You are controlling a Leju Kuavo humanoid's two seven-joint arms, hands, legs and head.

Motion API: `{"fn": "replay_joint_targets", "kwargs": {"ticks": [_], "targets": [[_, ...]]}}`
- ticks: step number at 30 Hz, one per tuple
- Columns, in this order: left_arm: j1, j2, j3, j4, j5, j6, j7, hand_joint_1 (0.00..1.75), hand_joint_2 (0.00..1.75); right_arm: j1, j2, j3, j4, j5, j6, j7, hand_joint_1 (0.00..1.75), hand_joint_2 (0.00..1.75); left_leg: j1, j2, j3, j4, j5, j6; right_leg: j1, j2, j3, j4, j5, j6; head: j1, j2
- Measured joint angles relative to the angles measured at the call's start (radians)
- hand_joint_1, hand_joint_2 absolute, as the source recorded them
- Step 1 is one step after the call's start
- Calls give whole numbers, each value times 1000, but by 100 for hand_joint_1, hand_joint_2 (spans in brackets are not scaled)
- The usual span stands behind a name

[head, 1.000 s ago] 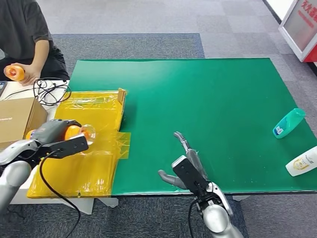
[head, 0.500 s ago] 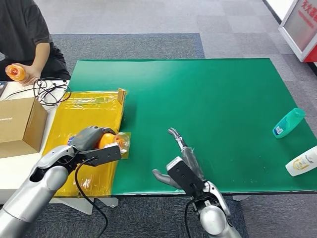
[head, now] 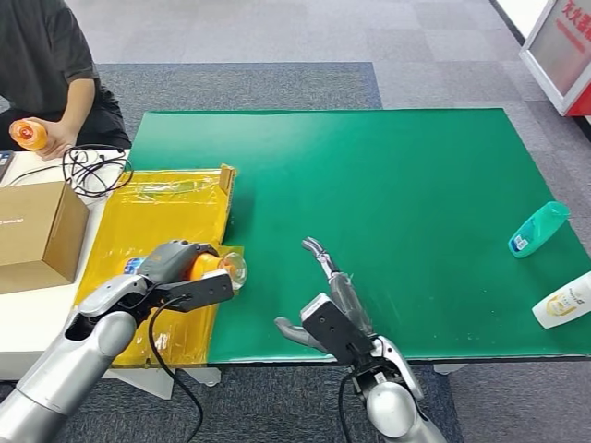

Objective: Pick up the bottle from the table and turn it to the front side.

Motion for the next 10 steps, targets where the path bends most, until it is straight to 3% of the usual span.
{"fn": "replay_joint_targets", "kwargs": {"ticks": [2, 7, 10], "targets": [[1, -2, 8, 9, -10, -3, 0, 21, 175, -1, 0, 1, 3, 0, 0, 0, 0, 175, 0, 0, 0, 0, 0, 0, 0, 0, 0, 0, 0, 0, 0, 0], [9, -5, 25, 30, -16, -6, 1, 0, 175, -2, 0, 5, 11, -1, -2, 0, 0, 175, 0, 0, 0, 0, 0, 0, 0, 0, 0, 0, 0, 0, 0, 0], [14, -8, 32, 36, -19, -6, 3, 0, 175, -3, 0, 5, 14, -1, -2, 0, 0, 175, 0, 0, 0, 0, 0, 0, 0, 0, 0, 0, 0, 0, 0, 0]]}}
